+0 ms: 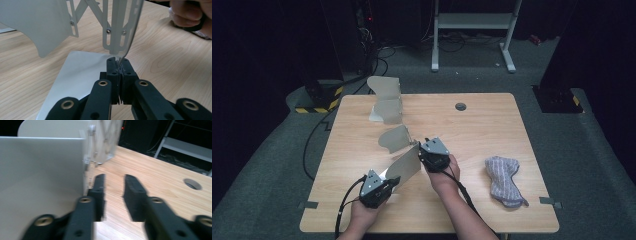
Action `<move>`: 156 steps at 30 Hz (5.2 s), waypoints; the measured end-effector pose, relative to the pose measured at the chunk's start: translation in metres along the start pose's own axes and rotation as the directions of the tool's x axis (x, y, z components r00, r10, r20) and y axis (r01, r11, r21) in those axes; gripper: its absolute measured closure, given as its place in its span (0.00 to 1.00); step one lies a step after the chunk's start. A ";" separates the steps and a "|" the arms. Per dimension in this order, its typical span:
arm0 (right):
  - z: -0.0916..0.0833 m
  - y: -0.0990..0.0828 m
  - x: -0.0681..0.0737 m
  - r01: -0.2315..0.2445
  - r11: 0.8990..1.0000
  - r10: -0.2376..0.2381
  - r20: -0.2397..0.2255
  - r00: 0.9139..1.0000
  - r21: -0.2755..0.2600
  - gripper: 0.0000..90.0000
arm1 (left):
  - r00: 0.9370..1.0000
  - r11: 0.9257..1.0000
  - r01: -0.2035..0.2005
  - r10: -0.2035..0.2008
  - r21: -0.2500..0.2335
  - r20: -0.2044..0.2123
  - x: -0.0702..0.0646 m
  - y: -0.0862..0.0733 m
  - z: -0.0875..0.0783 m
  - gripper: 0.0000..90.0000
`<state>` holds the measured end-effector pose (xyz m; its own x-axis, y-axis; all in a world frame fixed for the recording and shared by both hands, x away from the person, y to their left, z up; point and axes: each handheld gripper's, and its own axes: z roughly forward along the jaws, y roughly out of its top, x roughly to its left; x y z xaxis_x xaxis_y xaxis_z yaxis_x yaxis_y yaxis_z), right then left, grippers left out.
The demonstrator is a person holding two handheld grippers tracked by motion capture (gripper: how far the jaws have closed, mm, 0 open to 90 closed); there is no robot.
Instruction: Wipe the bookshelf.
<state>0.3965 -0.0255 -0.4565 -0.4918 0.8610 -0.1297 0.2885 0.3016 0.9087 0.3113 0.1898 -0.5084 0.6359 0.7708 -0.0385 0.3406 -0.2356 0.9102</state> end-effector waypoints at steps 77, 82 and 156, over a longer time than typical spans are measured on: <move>-0.039 -0.074 -0.049 -0.089 0.996 0.092 0.140 0.986 -0.030 0.44 | 0.992 0.996 0.062 -0.054 0.068 -0.115 0.060 -0.027 -0.034 0.55; -0.030 -0.068 -0.053 -0.108 0.993 0.113 0.152 0.982 -0.041 0.54 | 0.989 0.995 0.078 -0.069 0.066 -0.128 0.062 -0.031 -0.041 0.55; -0.055 -0.079 -0.094 -0.104 0.994 0.098 0.165 0.981 0.028 0.97 | 0.928 0.997 0.077 -0.077 -0.014 -0.366 0.081 0.028 -0.012 0.89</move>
<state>0.3747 -0.1524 -0.4947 -0.3191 0.9420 -0.1036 0.3608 0.2219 0.9059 0.3644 0.2528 -0.4814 0.3106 0.9495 0.0454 0.3790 -0.1675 0.9101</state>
